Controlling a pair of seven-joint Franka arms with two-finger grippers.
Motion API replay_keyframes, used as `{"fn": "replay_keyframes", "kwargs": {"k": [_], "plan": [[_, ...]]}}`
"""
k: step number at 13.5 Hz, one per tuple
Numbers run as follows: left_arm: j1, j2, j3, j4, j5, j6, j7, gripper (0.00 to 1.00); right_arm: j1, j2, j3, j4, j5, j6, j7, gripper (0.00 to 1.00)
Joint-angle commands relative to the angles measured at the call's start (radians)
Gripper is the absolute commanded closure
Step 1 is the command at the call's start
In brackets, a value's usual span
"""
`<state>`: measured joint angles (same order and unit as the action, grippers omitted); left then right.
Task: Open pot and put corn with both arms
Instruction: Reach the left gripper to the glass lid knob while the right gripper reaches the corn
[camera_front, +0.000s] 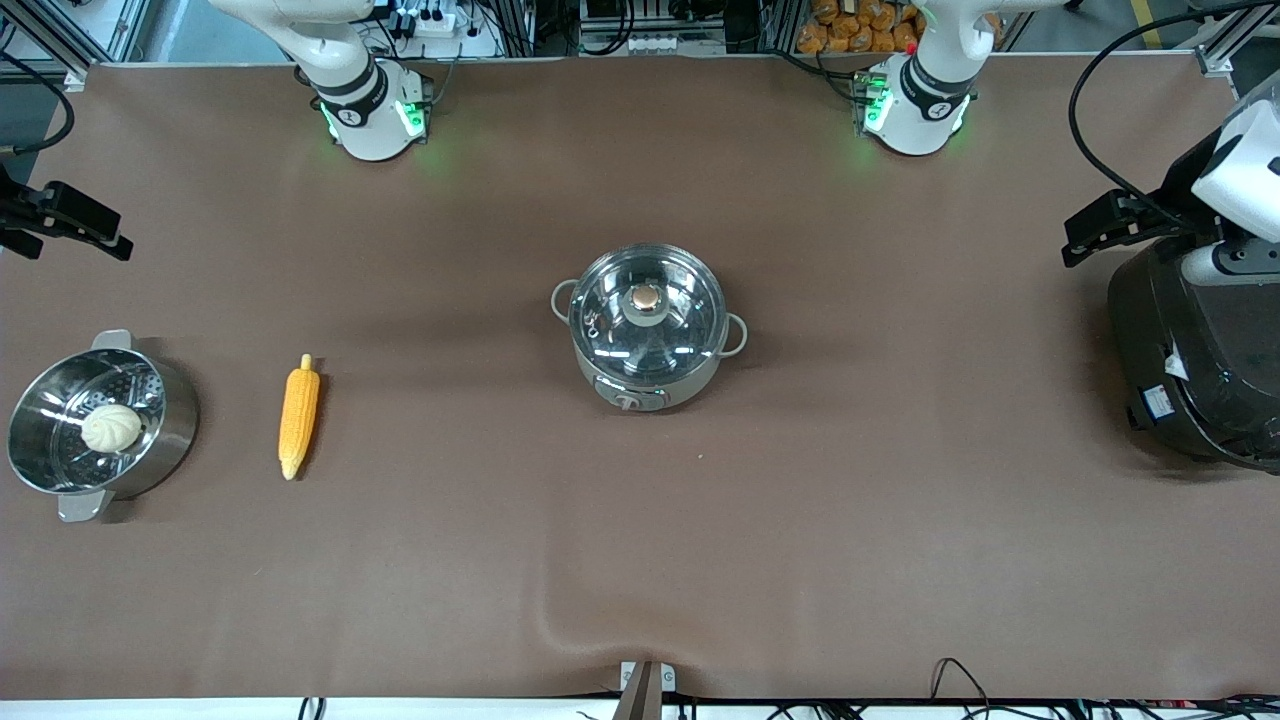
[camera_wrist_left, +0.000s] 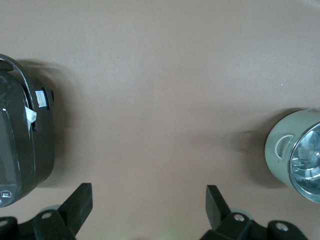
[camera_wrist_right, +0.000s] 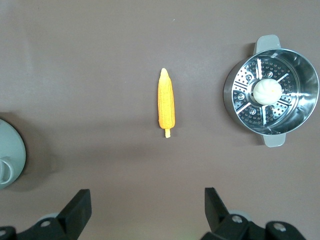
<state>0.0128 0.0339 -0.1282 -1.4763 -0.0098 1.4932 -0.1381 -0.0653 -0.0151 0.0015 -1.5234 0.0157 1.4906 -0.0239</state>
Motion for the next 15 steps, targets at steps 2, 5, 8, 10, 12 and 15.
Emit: {"fn": "replay_keyframes", "kwargs": {"k": [2, 5, 8, 10, 12, 15], "plan": [[0.004, 0.012, -0.008, 0.028, 0.027, -0.018, -0.002, 0.0, 0.002, -0.003, 0.002, -0.006, 0.009, 0.019, 0.016, 0.0], [-0.002, 0.015, -0.013, 0.03, 0.043, -0.016, 0.017, 0.0, 0.001, -0.003, 0.002, -0.014, 0.009, 0.022, 0.016, 0.0], [-0.042, 0.073, -0.072, 0.03, -0.005, -0.002, -0.039, 0.0, 0.019, 0.004, 0.0, -0.069, 0.01, 0.134, 0.004, 0.0], [-0.138, 0.121, -0.108, 0.031, -0.006, 0.053, -0.281, 0.0, 0.025, 0.032, -0.002, -0.098, -0.006, 0.19, -0.005, 0.0], [-0.267, 0.187, -0.111, 0.051, -0.004, 0.1, -0.511, 0.0, 0.015, 0.03, -0.002, -0.188, -0.006, 0.269, -0.016, 0.0], [-0.417, 0.286, -0.111, 0.064, -0.004, 0.202, -0.72, 0.0, 0.013, 0.03, -0.002, -0.257, -0.006, 0.298, -0.065, 0.0]]}}
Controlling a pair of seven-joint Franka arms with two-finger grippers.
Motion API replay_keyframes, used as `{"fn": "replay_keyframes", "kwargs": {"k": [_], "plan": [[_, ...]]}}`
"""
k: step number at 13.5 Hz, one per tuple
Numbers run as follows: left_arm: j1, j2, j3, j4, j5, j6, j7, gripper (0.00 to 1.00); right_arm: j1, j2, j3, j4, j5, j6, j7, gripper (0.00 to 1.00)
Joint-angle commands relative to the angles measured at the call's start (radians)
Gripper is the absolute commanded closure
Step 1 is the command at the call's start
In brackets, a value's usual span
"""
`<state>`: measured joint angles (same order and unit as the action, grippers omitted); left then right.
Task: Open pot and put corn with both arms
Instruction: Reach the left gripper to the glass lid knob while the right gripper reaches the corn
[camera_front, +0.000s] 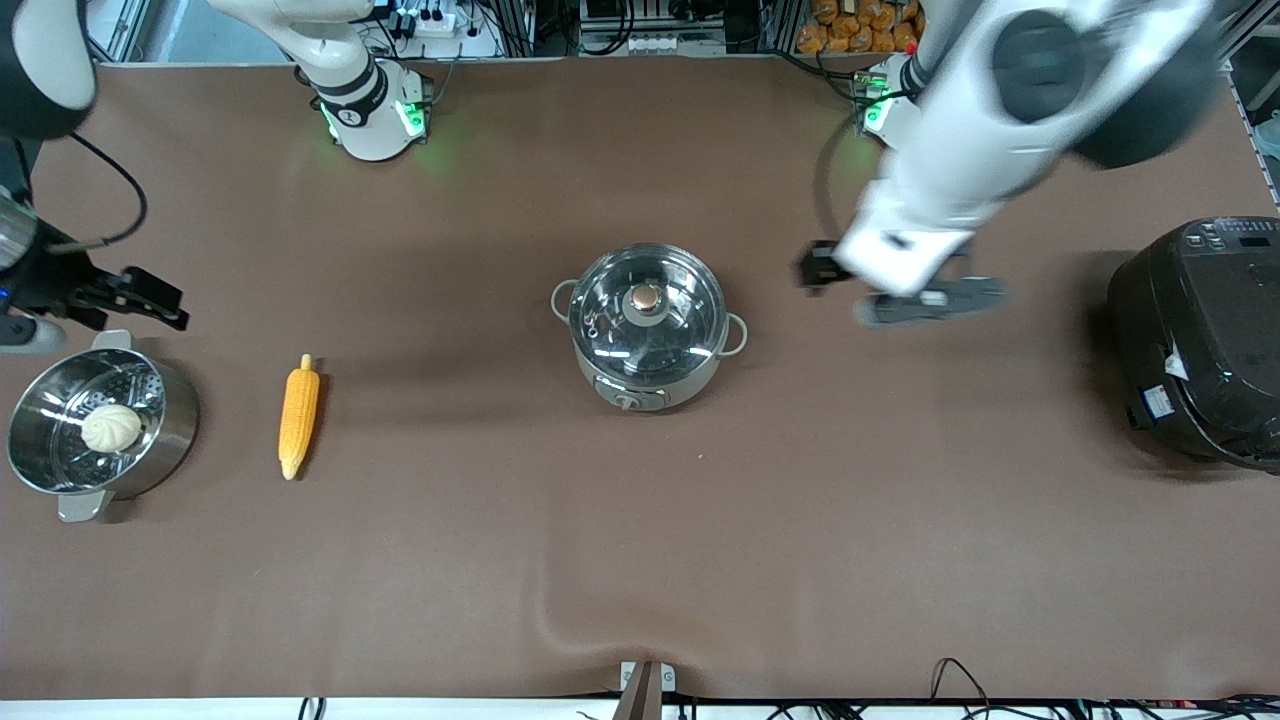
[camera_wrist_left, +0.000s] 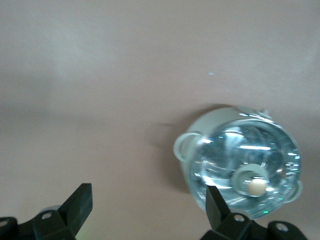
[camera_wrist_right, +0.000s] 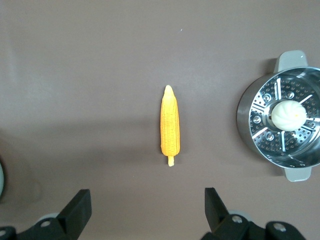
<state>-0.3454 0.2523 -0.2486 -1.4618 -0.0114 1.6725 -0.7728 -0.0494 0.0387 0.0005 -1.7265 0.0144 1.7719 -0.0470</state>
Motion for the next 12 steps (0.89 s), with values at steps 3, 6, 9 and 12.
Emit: {"fn": "replay_keyframes", "kwargs": {"k": [3, 6, 9, 12], "plan": [[-0.194, 0.151, 0.011, 0.037, 0.054, 0.126, -0.254, 0.0, -0.032, -0.033, -0.002, -0.186, -0.007, 0.148, -0.063, 0.0], [-0.259, 0.211, 0.009, -0.002, 0.073, 0.216, -0.318, 0.0, -0.046, -0.026, -0.002, -0.309, -0.007, 0.311, -0.071, 0.0], [-0.294, 0.211, 0.012, -0.096, 0.083, 0.321, -0.335, 0.0, -0.05, 0.021, -0.002, -0.47, 0.005, 0.553, -0.056, 0.0], [-0.296, 0.226, 0.011, -0.108, 0.103, 0.354, -0.349, 0.0, -0.021, 0.116, -0.002, -0.495, 0.006, 0.667, -0.063, 0.0]]}}
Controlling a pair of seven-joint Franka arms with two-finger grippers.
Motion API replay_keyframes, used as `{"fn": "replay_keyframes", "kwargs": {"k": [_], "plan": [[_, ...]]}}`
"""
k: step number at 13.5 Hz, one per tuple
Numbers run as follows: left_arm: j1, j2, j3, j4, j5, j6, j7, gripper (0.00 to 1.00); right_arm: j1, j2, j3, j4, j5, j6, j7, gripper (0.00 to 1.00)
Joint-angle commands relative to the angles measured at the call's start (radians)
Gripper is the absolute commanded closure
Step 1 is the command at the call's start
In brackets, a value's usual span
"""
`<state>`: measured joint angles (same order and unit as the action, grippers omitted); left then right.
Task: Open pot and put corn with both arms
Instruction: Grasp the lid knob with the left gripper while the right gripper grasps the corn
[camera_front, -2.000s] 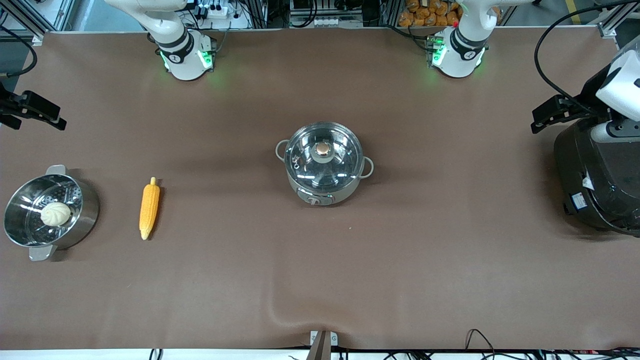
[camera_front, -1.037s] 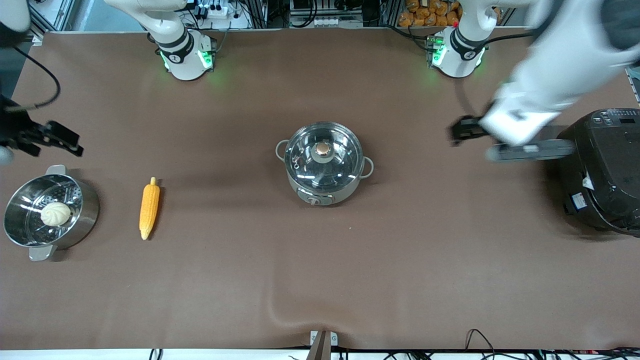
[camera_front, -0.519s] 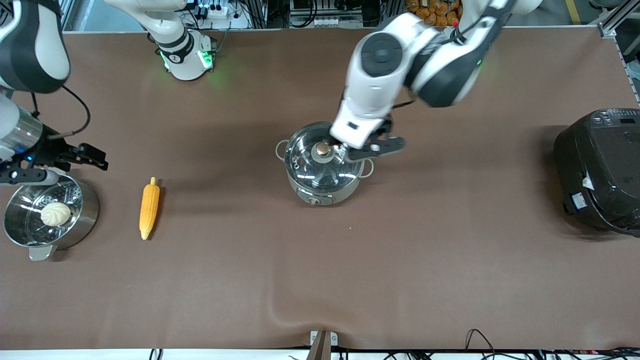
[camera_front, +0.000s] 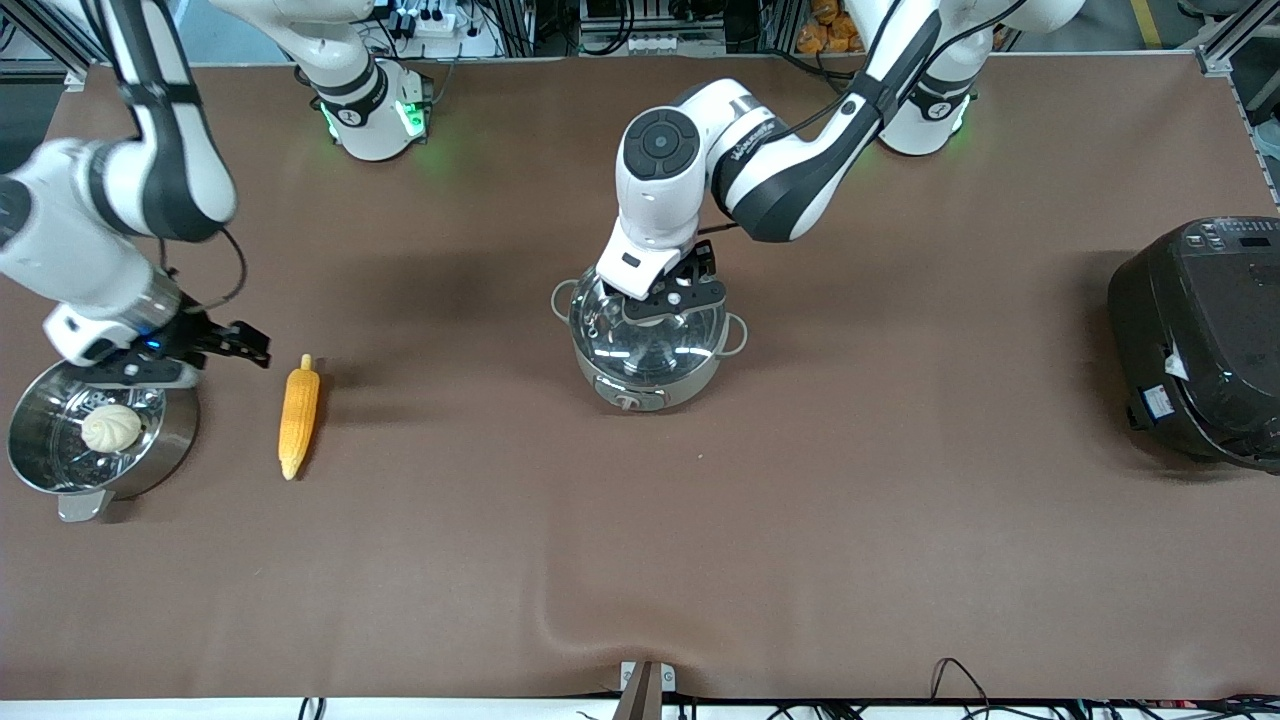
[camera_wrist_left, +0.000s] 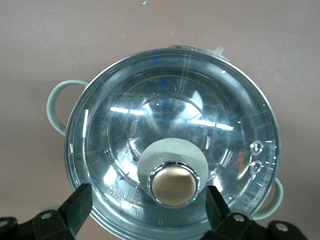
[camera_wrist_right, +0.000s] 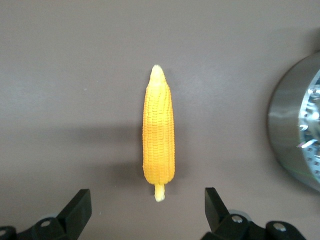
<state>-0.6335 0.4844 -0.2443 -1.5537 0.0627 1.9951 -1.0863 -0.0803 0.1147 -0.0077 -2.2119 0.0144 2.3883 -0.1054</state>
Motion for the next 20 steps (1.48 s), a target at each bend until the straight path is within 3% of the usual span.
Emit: {"fn": "replay_keyframes", "kwargs": {"k": [1, 6, 7, 8, 9, 12, 15, 18, 20], "plan": [[-0.009, -0.001, 0.006, -0.017, 0.029, 0.043, -0.044, 0.0, 0.007, 0.065, 0.006, -0.017, 0.004, 0.102, -0.013, 0.0], [-0.017, 0.023, 0.006, -0.026, 0.029, 0.077, -0.076, 0.03, 0.007, 0.259, 0.006, -0.02, 0.004, 0.373, -0.01, 0.0], [-0.018, 0.025, 0.008, -0.026, 0.029, 0.077, -0.078, 0.07, 0.008, 0.261, 0.006, -0.02, 0.004, 0.371, -0.011, 0.05], [-0.018, 0.031, 0.008, -0.026, 0.029, 0.077, -0.078, 0.09, 0.008, 0.261, 0.006, -0.02, 0.004, 0.371, -0.011, 0.22], [-0.018, 0.031, 0.006, -0.026, 0.029, 0.077, -0.08, 0.13, 0.008, 0.267, 0.006, -0.019, 0.004, 0.371, -0.011, 0.33], [-0.022, 0.037, 0.006, -0.025, 0.029, 0.077, -0.104, 0.21, 0.004, 0.295, 0.006, -0.012, 0.001, 0.381, -0.011, 0.36], [-0.023, 0.046, 0.006, -0.023, 0.029, 0.077, -0.106, 0.5, 0.008, 0.298, 0.006, -0.008, -0.001, 0.382, -0.011, 0.38], [-0.025, 0.052, 0.006, -0.016, 0.029, 0.077, -0.112, 0.97, 0.004, 0.312, 0.006, -0.005, -0.002, 0.399, -0.011, 0.39], [-0.025, 0.052, 0.008, -0.016, 0.029, 0.077, -0.13, 1.0, 0.005, 0.313, 0.006, -0.005, -0.002, 0.402, -0.011, 0.57]]}}
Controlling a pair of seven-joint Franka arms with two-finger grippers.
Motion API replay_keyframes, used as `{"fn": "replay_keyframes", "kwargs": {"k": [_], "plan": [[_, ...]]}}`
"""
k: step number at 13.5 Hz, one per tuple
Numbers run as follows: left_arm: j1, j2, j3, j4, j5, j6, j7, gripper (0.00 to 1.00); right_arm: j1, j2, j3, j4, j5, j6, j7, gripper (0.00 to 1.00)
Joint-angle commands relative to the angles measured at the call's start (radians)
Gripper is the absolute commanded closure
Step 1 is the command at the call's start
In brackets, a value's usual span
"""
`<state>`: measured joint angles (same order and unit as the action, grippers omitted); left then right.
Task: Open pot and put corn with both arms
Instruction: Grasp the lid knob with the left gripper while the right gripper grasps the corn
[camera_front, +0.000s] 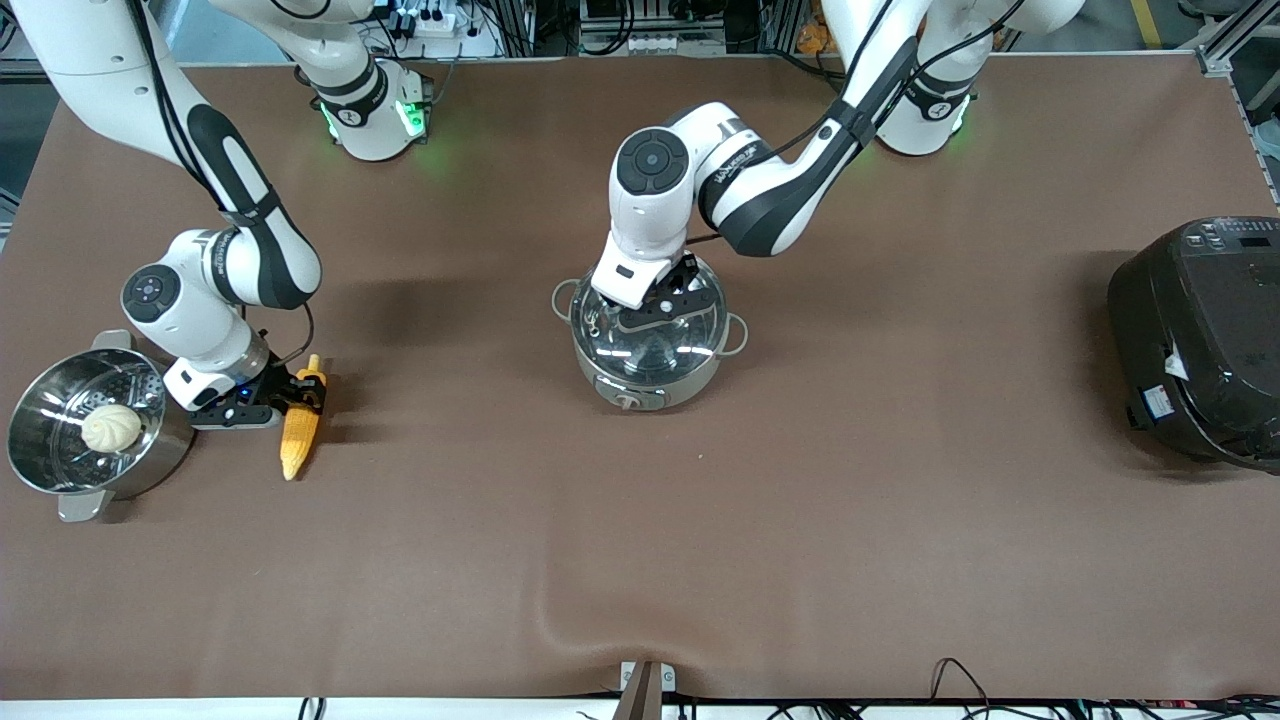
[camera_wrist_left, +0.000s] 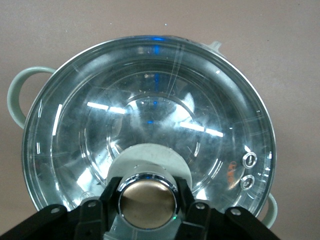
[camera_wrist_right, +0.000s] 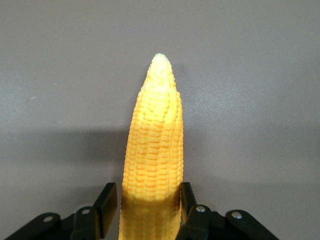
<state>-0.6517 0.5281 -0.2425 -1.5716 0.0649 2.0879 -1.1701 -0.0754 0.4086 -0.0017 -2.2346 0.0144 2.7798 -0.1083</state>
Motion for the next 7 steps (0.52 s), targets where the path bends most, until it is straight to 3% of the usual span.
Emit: {"fn": "replay_keyframes", "kwargs": {"k": [1, 3, 4, 5, 7], "plan": [[-0.006, 0.007, 0.006, 0.002, 0.027, -0.015, -0.046, 1.0, 0.0, 0.019, 0.0, 0.018, -0.002, 0.011, -0.008, 0.62], [-0.003, -0.008, 0.008, 0.007, 0.027, -0.019, -0.045, 1.0, 0.002, 0.021, 0.0, 0.019, -0.002, 0.011, -0.008, 0.78], [0.003, -0.026, 0.009, 0.01, 0.029, -0.028, -0.043, 1.0, 0.0, 0.016, 0.0, 0.019, -0.002, 0.007, -0.01, 0.94], [0.009, -0.054, 0.008, 0.009, 0.029, -0.032, -0.04, 1.0, 0.005, 0.004, 0.0, 0.019, -0.002, 0.003, -0.008, 1.0], [0.018, -0.117, 0.02, 0.012, 0.03, -0.09, -0.031, 1.0, 0.008, -0.048, 0.003, 0.019, -0.002, -0.023, -0.002, 1.0]]}}
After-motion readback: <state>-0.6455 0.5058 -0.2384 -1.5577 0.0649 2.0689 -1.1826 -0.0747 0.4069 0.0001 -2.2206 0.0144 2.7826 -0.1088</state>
